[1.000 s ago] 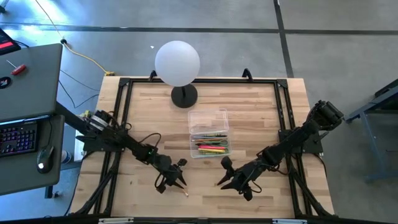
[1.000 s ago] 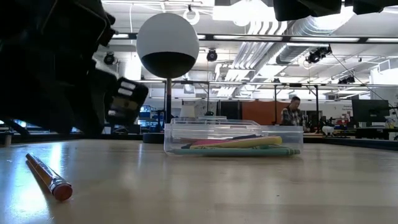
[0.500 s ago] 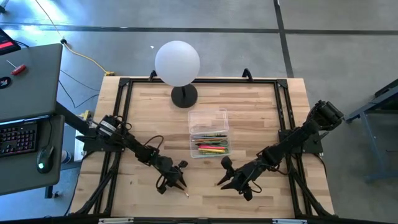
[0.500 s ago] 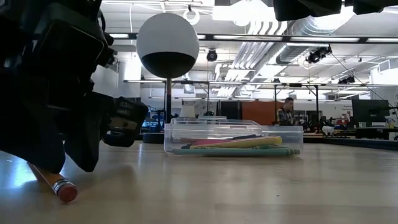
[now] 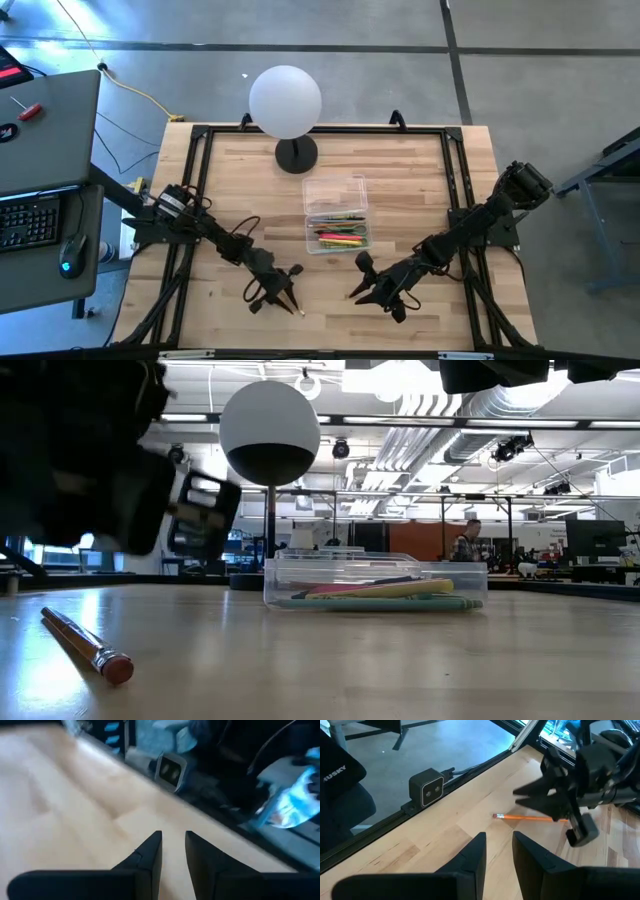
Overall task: Pick & place school supplies into a supply box
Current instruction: Put the orange pencil into the transparent supply box
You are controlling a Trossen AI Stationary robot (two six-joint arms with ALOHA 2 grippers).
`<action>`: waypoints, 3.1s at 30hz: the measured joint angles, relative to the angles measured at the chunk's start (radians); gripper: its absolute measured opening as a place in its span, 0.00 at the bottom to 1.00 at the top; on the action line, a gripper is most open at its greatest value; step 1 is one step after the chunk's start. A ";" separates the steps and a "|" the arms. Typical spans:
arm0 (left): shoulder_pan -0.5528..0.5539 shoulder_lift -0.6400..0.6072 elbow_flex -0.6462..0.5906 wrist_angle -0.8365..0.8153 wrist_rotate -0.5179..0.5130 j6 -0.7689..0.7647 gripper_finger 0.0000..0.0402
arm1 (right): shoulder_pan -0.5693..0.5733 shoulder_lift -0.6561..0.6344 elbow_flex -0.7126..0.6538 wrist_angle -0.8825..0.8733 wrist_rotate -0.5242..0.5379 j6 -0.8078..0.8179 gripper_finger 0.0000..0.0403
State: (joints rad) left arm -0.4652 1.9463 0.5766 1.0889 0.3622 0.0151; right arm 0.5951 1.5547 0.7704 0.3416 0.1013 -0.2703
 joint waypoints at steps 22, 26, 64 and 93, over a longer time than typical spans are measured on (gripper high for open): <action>0.000 0.065 0.001 -0.113 -0.091 0.006 0.29 | 0.000 0.000 0.000 0.000 0.000 0.000 0.18; 0.000 0.155 0.003 -0.023 -0.085 -0.003 0.29 | 0.000 0.000 0.000 0.000 0.000 0.000 0.18; 0.000 0.137 0.007 0.168 0.074 0.187 0.29 | 0.000 0.000 0.000 0.000 0.000 0.000 0.18; -0.001 0.076 0.014 -0.170 0.074 0.226 0.29 | 0.000 0.000 0.000 0.000 0.000 0.000 0.18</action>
State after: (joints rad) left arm -0.4661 2.0224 0.5903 0.9185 0.4364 0.2411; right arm 0.5949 1.5547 0.7704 0.3416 0.1010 -0.2703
